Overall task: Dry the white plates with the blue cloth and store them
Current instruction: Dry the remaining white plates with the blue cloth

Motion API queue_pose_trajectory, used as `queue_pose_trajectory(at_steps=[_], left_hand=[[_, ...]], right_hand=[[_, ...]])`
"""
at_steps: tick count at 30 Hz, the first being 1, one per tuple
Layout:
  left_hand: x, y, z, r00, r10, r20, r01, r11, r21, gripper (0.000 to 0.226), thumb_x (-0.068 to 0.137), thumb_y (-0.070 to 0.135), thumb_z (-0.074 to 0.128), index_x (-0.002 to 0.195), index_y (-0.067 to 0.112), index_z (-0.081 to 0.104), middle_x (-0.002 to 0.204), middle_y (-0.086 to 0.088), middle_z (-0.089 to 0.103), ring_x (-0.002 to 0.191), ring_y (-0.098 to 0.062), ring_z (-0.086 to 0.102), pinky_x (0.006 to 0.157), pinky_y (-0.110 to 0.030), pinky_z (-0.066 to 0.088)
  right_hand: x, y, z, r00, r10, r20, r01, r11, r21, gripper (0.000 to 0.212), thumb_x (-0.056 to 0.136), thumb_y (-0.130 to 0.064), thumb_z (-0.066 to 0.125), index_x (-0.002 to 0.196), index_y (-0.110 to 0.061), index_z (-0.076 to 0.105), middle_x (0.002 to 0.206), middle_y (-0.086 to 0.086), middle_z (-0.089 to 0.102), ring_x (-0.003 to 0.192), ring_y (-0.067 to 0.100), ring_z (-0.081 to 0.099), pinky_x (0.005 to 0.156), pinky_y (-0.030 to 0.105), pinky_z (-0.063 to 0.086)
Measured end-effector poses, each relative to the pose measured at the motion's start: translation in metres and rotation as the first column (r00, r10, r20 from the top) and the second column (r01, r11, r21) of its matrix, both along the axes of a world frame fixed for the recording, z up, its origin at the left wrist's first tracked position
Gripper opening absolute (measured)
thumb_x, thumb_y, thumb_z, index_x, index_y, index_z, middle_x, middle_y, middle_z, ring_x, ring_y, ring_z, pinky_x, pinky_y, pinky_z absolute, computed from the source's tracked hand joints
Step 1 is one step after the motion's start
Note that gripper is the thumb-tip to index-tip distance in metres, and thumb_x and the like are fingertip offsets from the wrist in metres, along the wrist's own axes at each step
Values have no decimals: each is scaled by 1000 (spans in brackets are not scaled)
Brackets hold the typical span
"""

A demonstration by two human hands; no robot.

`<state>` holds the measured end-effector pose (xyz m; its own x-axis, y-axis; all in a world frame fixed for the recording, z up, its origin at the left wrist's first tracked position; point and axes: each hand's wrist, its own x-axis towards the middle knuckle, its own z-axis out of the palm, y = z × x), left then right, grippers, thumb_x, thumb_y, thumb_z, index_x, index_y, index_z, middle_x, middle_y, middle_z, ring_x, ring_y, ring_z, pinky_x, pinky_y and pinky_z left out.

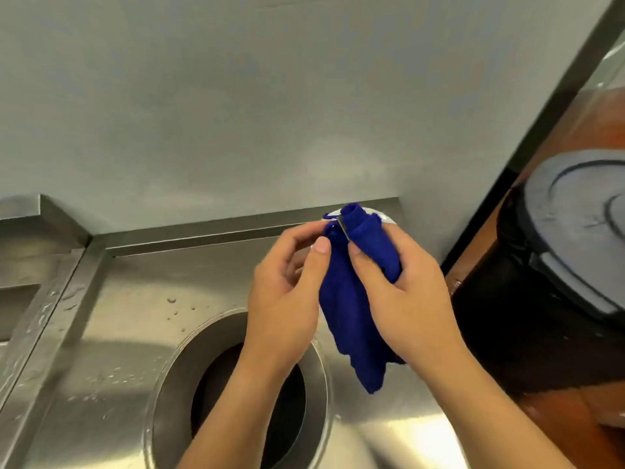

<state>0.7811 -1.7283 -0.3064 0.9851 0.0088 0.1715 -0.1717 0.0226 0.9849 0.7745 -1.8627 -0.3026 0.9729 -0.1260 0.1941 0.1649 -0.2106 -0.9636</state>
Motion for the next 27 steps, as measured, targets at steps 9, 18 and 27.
queue_pose_trajectory(at_steps=[9, 18, 27], left_hand=[[111, -18, -130, 864, 322, -388, -215, 932, 293, 46, 102, 43, 64, 144, 35, 47, 137, 14, 53, 107, -6, 64, 63, -16, 49], [145, -40, -191, 686, 71, -724, -204, 974, -98, 24, 106, 13, 56, 109, 36, 57, 114, -2, 73, 95, -27, 76, 56, -40, 66], [100, -16, -141, 793, 60, -607, -190, 970, -153, 49, 106, 11, 56, 132, 53, 50, 126, 5, 67, 111, -27, 69, 74, -53, 68]], right_hand=[[79, -44, -94, 963, -258, -80, 250, 963, -103, 19, 100, -33, 60, 81, -35, 59, 73, -16, 66, 62, -1, 59, 54, 10, 45], [90, -46, -146, 948, -293, -123, 280, 954, -111, 25, 101, -28, 60, 78, -36, 56, 70, -17, 63, 63, -3, 60, 51, 6, 42], [83, -49, -123, 942, -305, -142, 297, 952, -75, 13, 96, -23, 65, 91, -34, 59, 79, -18, 66, 71, -7, 62, 57, 4, 43]])
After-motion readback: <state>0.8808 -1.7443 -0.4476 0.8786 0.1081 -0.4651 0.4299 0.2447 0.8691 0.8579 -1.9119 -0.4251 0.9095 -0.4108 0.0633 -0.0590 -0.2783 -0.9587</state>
